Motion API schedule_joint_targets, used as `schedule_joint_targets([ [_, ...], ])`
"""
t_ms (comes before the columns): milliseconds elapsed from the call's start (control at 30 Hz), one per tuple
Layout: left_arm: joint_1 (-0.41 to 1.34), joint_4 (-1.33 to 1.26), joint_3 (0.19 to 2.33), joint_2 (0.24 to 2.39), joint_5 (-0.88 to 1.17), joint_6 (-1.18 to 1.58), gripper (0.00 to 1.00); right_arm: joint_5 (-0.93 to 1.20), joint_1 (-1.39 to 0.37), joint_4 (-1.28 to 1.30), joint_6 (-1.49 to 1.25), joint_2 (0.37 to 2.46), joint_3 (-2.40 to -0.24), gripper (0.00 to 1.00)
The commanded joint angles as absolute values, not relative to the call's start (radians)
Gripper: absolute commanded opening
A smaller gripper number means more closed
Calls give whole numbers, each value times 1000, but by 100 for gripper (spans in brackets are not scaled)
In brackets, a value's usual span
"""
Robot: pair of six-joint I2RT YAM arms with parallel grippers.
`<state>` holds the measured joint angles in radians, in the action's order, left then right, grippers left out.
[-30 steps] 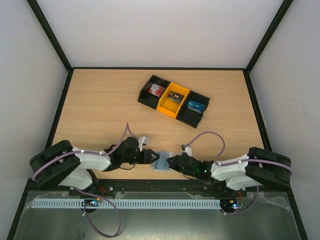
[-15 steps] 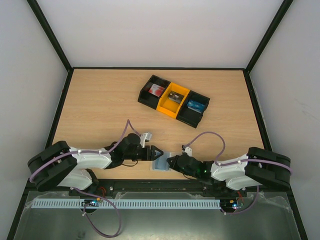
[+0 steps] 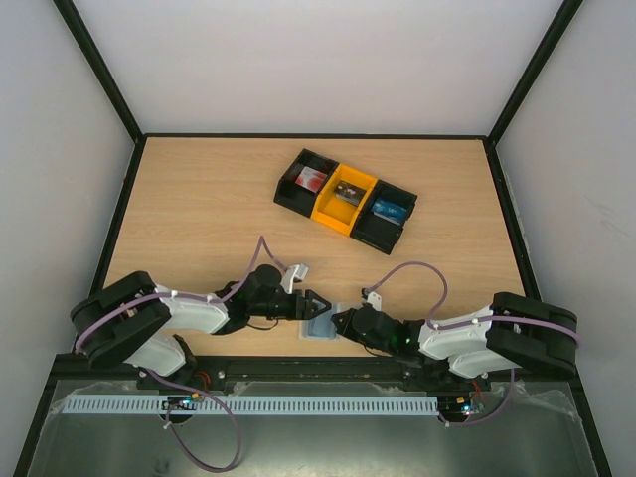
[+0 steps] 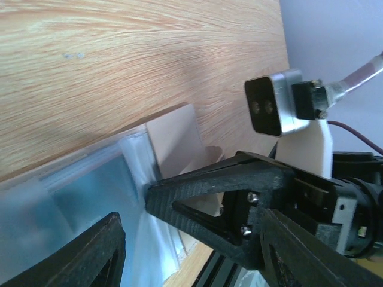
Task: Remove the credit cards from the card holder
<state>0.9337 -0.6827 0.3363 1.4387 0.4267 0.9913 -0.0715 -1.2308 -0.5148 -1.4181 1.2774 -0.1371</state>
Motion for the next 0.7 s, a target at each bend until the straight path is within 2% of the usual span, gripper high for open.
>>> schedule_joint_targets([
  [0, 939, -638, 355, 1457, 390, 957, 64, -111, -1236, -459, -1419, 1300, -115, 2],
  [400, 939, -427, 379, 1415, 312, 878, 65, -108, -1236, -465, -1422, 1302, -111, 2],
  [667, 940, -382, 370, 1371, 289, 873, 65, -110, -1236, -469, -1426, 1304, -110, 2],
])
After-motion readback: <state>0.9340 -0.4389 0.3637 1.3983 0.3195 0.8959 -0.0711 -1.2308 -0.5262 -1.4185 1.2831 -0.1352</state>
